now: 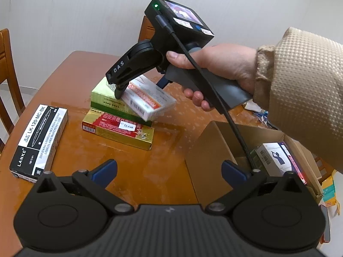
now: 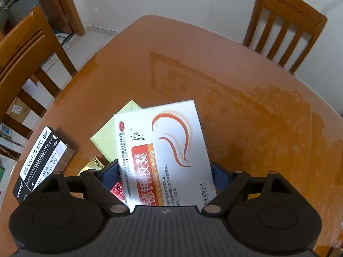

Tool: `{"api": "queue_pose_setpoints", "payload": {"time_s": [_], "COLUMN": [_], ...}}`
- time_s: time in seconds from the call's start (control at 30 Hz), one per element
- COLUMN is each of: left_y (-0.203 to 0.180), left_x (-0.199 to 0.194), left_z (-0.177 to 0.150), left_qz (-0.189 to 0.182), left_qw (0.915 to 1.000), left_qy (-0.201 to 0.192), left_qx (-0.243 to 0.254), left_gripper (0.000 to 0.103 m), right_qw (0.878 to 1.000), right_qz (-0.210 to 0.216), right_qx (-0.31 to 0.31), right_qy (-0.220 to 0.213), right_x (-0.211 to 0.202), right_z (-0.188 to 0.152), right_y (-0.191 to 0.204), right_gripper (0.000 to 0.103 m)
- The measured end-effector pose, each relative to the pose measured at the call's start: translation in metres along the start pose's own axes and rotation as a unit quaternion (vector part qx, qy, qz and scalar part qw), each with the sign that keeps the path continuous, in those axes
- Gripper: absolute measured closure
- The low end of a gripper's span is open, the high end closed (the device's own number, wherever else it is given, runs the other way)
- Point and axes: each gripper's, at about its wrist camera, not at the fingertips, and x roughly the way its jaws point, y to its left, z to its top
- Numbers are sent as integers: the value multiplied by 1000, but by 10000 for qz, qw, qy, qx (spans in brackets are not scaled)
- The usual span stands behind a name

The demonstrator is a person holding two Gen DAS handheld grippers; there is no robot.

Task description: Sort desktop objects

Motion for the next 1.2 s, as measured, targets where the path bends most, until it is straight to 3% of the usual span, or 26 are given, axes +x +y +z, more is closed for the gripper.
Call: {"api": "queue_pose_setpoints", "payload": {"time_s": [0.33,0.67,0.77,0.93,1.2], "left_y": [-4,-9,-8,-6,-6], "left_x": [-2,2,2,1,-3], "left_z": [-4,-10,-10,-12,-11], "left_qz": [-89,-231,-223,-247,-276], "left_qw": [9999,9995,9995,9995,9995], "left_qy": [-47,83,87,86,53], "left_qx": [31,186,182,182,150], "left_gripper": [0,0,0,0,0], "right_qw": [9978,9944,9937,9940,9962], "right_qz": [-55,-356,-432,-461,-305], "right_qx": [-518,-877,-930,-936,-729], "right_qy": [-415,-475,-445,-324,-361], "right_x": [-28,-29,-28,-24,-29], "right_z": [-17,-41,-42,-43,-43], "right_y": [3,8,9,8,4], "right_gripper": [6,3,4,17,17]}}
